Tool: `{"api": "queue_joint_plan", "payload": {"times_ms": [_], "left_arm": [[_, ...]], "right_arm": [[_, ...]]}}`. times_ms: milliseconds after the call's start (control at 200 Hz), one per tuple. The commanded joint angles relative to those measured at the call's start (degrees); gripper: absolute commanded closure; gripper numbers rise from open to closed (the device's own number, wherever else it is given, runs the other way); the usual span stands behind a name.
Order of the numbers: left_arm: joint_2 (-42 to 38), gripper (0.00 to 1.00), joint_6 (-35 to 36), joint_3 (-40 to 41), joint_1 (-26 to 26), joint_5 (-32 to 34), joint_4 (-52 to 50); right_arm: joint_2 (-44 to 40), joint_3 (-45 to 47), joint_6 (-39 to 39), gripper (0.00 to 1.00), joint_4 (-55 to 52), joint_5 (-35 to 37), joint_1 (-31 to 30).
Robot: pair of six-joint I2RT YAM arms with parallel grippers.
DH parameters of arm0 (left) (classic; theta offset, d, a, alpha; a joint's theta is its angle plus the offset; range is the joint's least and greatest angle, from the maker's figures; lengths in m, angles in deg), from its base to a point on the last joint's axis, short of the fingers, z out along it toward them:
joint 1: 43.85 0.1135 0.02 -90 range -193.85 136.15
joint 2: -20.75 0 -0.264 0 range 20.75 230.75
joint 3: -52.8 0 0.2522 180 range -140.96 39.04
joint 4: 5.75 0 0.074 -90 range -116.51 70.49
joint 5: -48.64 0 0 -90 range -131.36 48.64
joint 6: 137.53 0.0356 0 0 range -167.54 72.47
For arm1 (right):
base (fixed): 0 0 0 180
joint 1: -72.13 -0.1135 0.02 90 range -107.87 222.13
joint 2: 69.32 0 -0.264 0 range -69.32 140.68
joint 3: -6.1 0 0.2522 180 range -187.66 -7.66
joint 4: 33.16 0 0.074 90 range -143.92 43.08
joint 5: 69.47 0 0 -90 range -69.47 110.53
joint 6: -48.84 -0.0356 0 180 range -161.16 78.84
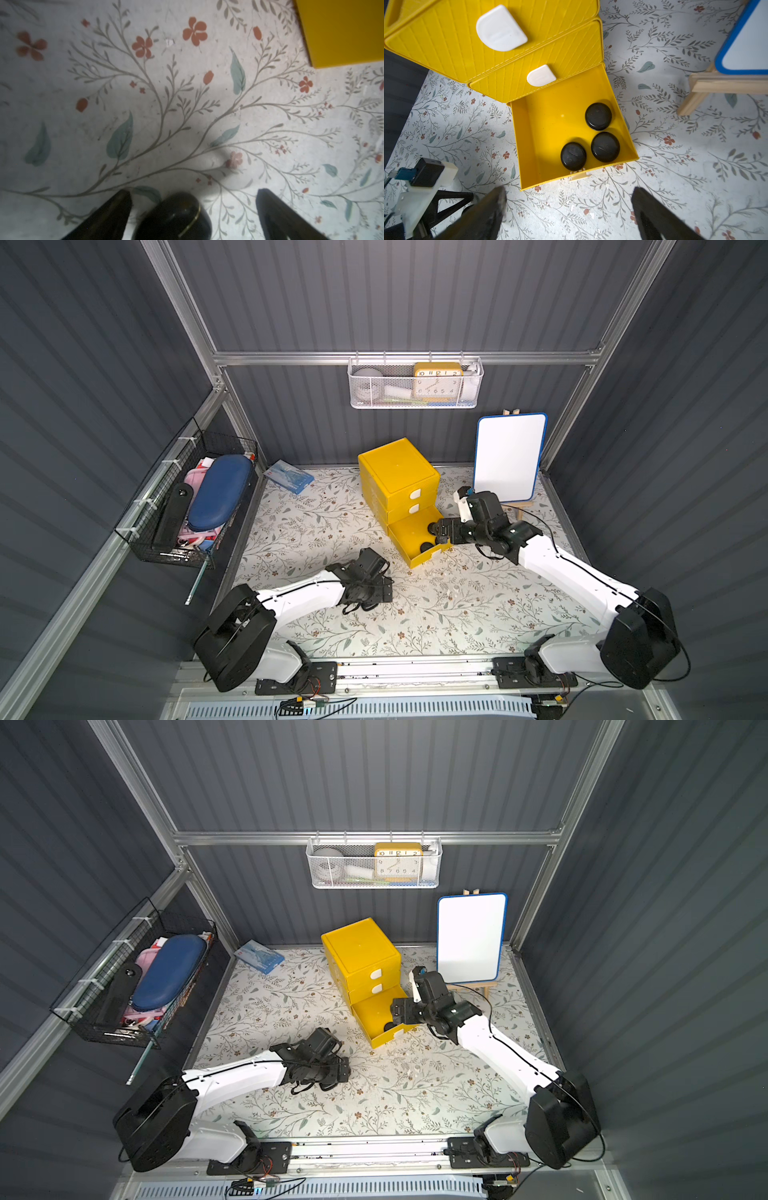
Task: Put the bluetooth earphones in the drawer according to color
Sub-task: Pick up the Bluetooth earphone from the center of the board.
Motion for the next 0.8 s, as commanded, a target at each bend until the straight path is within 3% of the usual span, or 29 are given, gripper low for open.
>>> {"api": "queue_joint_plan", "payload": {"times_ms": [0,250,430,640,795], "left_arm": [[2.1,0.02,-1.1,-0.8,-0.7,0.1,-1.3],[4.8,0.17,-1.4,-1.1,-0.9,0.1,-1.1],[5.4,0.16,-2.2,-1.2,-1.4,1.1,-3.9],[5.7,0.14,-6.9,-2.6,-5.1,7.4,-12.9],[7.1,0.19,-8.9,-2.7,-7.3,8.3,-14.7]], "right_arm": [[-0.8,1.1,-0.6,0.01,-0.7,1.1,-0.1],[-1.7,2.3,-1.1,0.01,-1.5,1.3,0.0],[-2.2,3.1,-1.0,0.01,-1.6,1.5,-0.1],[-2.3,3.5,-1.2,0.01,-1.4,1.0,0.0],[-2.2,3.7,-1.3,0.01,-1.2,0.6,0.0]]}}
